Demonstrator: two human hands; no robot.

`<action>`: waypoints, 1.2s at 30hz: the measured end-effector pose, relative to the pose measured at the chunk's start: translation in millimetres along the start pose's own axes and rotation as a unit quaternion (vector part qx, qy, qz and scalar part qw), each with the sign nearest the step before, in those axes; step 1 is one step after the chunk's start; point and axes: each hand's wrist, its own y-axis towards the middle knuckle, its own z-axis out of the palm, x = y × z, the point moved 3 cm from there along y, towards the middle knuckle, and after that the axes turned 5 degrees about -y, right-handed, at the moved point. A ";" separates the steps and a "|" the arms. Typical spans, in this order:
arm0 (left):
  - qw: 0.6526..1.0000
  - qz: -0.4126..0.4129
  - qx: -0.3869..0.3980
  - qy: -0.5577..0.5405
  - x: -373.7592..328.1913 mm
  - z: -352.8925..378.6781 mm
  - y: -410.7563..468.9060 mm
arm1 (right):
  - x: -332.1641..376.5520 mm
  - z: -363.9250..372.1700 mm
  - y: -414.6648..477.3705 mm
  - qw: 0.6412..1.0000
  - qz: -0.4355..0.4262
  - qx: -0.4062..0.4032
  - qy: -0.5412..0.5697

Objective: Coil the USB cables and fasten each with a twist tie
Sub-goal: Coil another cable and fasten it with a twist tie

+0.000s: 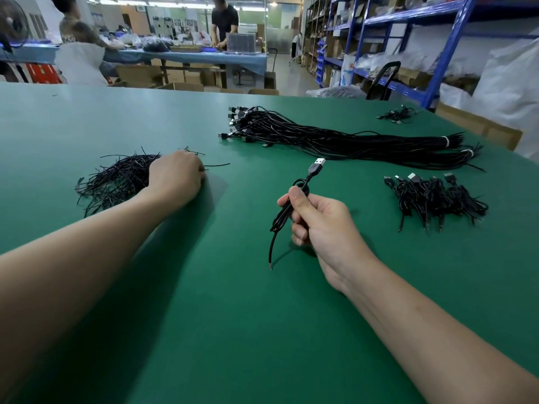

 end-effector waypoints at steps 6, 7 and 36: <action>1.000 -0.027 -0.002 -0.007 5.5 1.4 16.4 | -1.7 -0.2 2.2 1.000 -0.005 0.009 -0.017; 1.000 -0.024 -0.003 -0.002 5.8 1.0 17.7 | -1.8 0.0 2.5 1.000 -0.006 0.012 -0.018; 0.933 0.171 -0.174 -0.266 -29.9 -39.5 -9.1 | 0.7 1.8 3.9 0.999 -0.001 0.043 -0.028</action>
